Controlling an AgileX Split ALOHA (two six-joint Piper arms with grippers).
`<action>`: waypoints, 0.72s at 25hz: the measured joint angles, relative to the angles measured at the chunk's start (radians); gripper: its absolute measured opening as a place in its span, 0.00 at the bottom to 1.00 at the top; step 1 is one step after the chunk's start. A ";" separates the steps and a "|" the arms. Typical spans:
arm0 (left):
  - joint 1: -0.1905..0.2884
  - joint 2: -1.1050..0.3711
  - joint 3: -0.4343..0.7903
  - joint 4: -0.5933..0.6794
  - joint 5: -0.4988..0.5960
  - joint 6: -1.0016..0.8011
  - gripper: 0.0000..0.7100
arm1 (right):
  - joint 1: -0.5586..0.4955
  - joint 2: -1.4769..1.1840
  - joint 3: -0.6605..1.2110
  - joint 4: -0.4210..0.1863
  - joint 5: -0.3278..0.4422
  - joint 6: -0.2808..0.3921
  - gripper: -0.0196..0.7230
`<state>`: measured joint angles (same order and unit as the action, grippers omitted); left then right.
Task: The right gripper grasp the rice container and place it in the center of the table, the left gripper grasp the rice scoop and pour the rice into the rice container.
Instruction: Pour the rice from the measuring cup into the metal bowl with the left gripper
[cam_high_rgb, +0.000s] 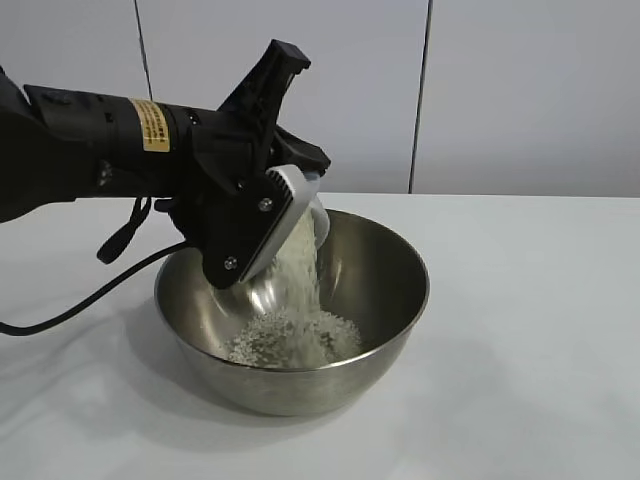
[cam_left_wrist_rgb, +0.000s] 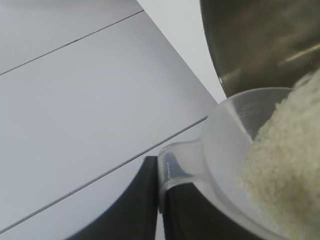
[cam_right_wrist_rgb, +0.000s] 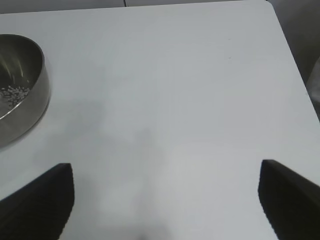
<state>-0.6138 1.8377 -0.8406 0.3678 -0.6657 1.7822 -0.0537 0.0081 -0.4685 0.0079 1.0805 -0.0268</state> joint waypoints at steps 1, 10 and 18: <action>0.000 0.000 0.000 0.000 -0.003 -0.007 0.01 | 0.000 0.000 0.000 0.000 0.000 0.000 0.96; 0.000 0.000 0.000 0.049 -0.033 0.124 0.01 | 0.000 0.000 0.000 0.000 0.000 0.000 0.96; 0.000 0.000 0.000 0.113 0.010 0.293 0.01 | 0.000 0.000 0.000 0.000 0.000 0.000 0.96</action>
<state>-0.6138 1.8377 -0.8406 0.4810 -0.6560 2.0748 -0.0537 0.0081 -0.4685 0.0079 1.0805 -0.0268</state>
